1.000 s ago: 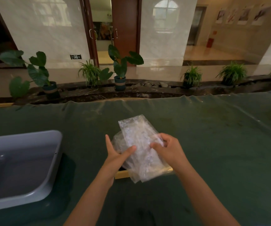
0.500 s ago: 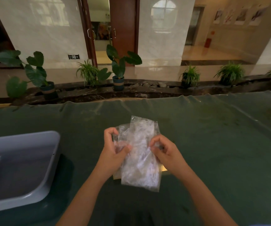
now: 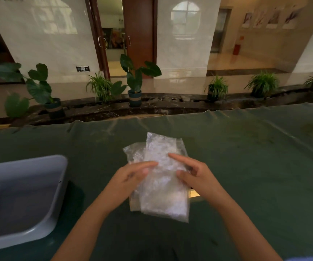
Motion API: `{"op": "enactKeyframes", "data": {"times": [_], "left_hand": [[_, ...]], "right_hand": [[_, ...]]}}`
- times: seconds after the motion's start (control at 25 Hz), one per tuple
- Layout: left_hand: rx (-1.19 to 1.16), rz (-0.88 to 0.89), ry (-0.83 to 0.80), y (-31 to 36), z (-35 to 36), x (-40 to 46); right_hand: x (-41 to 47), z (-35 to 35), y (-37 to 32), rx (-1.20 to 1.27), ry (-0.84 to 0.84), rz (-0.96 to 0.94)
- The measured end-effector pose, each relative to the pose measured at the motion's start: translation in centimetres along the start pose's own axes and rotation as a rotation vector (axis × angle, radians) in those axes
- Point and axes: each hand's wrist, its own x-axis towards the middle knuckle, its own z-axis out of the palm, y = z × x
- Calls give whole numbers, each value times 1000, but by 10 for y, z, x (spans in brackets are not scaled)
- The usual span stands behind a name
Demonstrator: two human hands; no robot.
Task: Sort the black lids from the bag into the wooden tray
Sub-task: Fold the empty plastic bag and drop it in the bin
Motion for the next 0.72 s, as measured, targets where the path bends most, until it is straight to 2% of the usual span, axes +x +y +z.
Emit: {"op": "enactKeyframes", "data": {"times": [0.08,0.16,0.24,0.32,0.4,0.48,0.56,0.64,0.72], "left_hand": [[-33,-39,62,-3,-2,0],[-111,-90,-51,-8,-4,-2],[-52,-110,-159,-12,-7,-2],[212,-72,-161,-15,-3,2],[434,-30,3,-14,7,5],[590,38,238,-16,17,6],[672,104,381,-21,21,11],[564,102,359,-22,15,16],[320,22,226,-21,8,17]], "right_hand": [[-5,-5,-5,115,-147,81],[-10,-8,-5,46,-220,86],[-12,-9,-6,-169,-205,65],[-11,-8,-4,-454,-142,47],[-9,-2,3,-639,-39,18],[-7,4,9,-709,95,-42],[-6,6,14,-768,200,-125],[-4,2,17,-795,238,-203],[-4,-2,15,-696,194,-165]]}}
